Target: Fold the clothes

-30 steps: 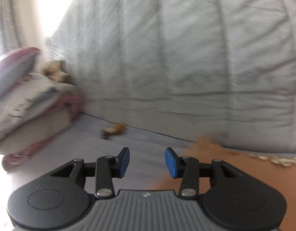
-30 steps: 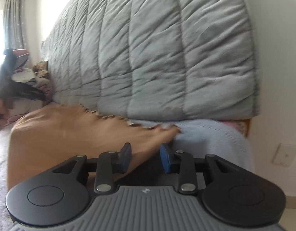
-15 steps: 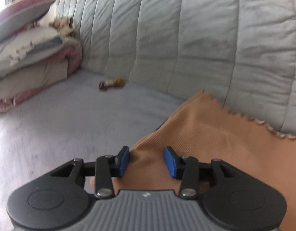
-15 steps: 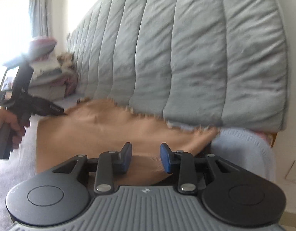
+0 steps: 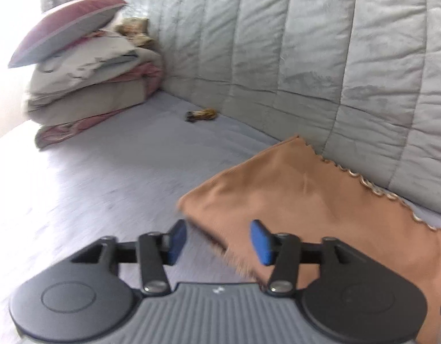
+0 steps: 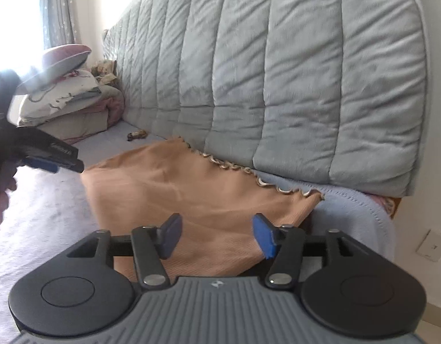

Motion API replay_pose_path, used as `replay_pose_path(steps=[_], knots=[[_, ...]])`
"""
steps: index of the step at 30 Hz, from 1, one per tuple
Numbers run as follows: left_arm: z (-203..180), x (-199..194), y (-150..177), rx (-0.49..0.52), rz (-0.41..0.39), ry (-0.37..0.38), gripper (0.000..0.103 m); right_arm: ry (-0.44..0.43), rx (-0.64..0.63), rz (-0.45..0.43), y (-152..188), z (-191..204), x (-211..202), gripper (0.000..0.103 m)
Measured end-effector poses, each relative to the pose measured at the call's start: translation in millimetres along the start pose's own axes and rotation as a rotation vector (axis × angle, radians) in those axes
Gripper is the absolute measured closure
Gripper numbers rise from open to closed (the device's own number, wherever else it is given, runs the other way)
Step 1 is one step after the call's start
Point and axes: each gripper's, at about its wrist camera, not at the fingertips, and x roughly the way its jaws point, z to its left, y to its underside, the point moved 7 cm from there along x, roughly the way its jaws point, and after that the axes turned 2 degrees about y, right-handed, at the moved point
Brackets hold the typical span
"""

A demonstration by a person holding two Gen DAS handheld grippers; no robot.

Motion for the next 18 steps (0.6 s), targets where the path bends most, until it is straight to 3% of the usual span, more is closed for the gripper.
replay_pose_path(steps=[4, 10, 11, 18], knots=[[8.3, -58.8, 20.6, -0.025, 0.008, -0.06, 0.019, -0.034, -0.027, 0.021, -8.6, 15.2, -37.3, 0.03], [25.9, -130.8, 47.2, -0.054, -0.012, -0.129, 0.001, -0.077, -0.076, 0.025, -20.9, 38.7, -82.9, 0.007], [28.8, -140.2, 51.4, -0.056, -0.016, -0.141, 0.0, -0.079, -0.083, 0.028, -21.1, 41.8, -88.9, 0.0], [48.9, -186.3, 86.5, -0.039, 0.038, -0.224, 0.0, -0.065, -0.129, 0.043, -22.5, 63.7, -121.2, 0.0]])
